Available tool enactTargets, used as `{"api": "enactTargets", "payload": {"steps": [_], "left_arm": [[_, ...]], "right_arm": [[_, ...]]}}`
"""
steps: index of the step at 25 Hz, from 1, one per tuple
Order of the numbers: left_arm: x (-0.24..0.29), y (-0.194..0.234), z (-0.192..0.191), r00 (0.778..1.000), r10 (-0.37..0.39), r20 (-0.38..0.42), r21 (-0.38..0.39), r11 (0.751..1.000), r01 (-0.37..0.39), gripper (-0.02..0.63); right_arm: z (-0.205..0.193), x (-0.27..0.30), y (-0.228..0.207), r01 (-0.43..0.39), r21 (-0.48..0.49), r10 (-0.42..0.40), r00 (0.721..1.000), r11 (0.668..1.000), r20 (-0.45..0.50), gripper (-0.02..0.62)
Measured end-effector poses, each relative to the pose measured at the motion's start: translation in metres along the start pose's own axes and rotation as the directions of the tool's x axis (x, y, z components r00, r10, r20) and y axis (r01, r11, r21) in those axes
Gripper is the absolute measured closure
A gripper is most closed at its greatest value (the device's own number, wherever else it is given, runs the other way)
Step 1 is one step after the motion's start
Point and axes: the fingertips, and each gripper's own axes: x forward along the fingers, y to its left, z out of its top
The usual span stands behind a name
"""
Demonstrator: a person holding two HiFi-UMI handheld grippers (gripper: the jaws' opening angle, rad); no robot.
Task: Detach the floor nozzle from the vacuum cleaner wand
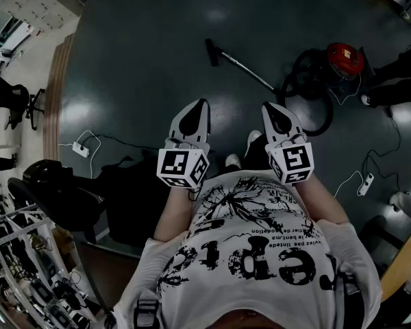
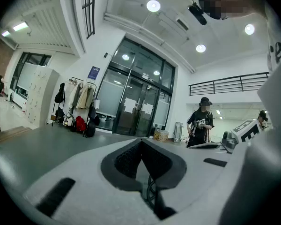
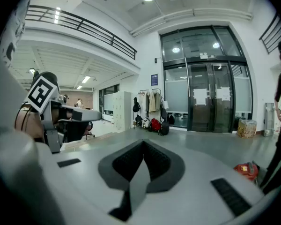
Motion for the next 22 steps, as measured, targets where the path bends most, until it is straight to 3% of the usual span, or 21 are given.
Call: {"api": "enactTargets", "payload": {"steps": [4, 9, 15, 22], "left_arm": [[0.016, 0.026, -0.007, 0.999, 0.024, -0.023, -0.012, 1.000, -0.025, 0.603], [0.060, 0.072, -0.007, 0.995, 0.085, -0.060, -0.006, 0.996, -0.086, 0.603], [0.142, 0.152, 0.010, 0.988, 0.128, -0.085, -0.095, 0.986, -0.136, 0.603], [0.260, 0.216, 0.035, 0.988, 0.114, -0.105, -0.028, 0.993, -0.117, 0.603]], "right_arm": [[0.002, 0.032, -0.006, -0.028, 0.012, 0.028, 0.999, 1.000, 0.037, 0.592], [-0.005, 0.101, -0.030, -0.061, 0.054, 0.061, 0.998, 0.997, -0.001, 0.592], [0.013, 0.210, -0.075, -0.082, 0.097, 0.085, 0.996, 0.992, -0.027, 0.592], [0.025, 0.324, -0.149, -0.089, 0.146, 0.105, 0.988, 0.985, -0.111, 0.592]]}}
